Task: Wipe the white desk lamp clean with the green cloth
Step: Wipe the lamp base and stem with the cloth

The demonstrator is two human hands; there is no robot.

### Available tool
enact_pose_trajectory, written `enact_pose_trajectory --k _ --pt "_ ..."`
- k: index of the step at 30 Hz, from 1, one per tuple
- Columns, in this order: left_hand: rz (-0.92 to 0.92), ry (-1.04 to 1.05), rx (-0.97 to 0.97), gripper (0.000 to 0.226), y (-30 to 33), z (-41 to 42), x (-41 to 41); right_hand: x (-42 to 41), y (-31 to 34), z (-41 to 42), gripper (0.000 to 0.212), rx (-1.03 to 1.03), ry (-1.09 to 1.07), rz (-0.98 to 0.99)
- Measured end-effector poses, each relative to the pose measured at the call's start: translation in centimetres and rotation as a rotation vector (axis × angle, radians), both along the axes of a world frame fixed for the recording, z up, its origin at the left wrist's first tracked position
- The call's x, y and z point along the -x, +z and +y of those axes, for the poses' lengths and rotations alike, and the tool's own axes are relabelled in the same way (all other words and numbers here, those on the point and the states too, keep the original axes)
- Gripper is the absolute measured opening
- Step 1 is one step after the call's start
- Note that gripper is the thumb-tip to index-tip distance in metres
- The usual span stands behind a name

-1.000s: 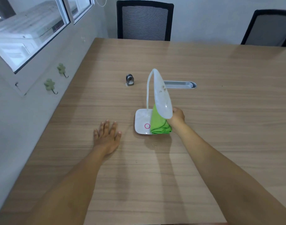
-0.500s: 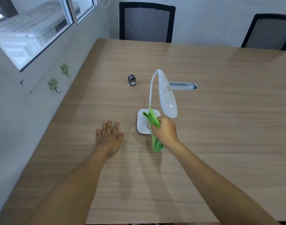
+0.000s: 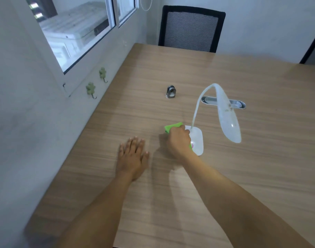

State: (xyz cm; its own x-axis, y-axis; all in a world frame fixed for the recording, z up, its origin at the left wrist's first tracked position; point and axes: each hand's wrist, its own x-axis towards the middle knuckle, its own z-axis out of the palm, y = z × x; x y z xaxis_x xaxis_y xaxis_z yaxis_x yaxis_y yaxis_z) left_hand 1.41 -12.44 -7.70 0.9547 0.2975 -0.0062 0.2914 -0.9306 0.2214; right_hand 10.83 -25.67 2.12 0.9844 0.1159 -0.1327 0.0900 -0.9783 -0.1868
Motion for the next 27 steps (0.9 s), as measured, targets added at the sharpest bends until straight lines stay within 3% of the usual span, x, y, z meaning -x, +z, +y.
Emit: enact_pose_trajectory --k 6,12,18,22,27 --pt "-0.019 -0.010 0.020 0.061 0.2 0.0 0.2 -1.4 1.4 1.8 0.030 -0.068 0.013 0.010" --pt "-0.022 0.002 0.019 0.060 0.2 0.1 0.5 -2.2 1.0 0.2 0.031 -0.026 -0.158 -0.045" --pt "-0.022 -0.017 0.028 0.060 0.3 -0.1 0.2 -0.6 0.6 2.0 0.029 -0.093 -0.060 0.053" --pt "-0.010 -0.015 0.041 0.060 0.3 0.0 0.2 -1.4 2.0 0.9 0.022 -0.160 -0.108 0.003" --pt "-0.013 -0.017 0.037 0.059 0.3 -0.2 0.1 -1.4 2.0 -1.9 0.025 -0.093 -0.167 0.007"
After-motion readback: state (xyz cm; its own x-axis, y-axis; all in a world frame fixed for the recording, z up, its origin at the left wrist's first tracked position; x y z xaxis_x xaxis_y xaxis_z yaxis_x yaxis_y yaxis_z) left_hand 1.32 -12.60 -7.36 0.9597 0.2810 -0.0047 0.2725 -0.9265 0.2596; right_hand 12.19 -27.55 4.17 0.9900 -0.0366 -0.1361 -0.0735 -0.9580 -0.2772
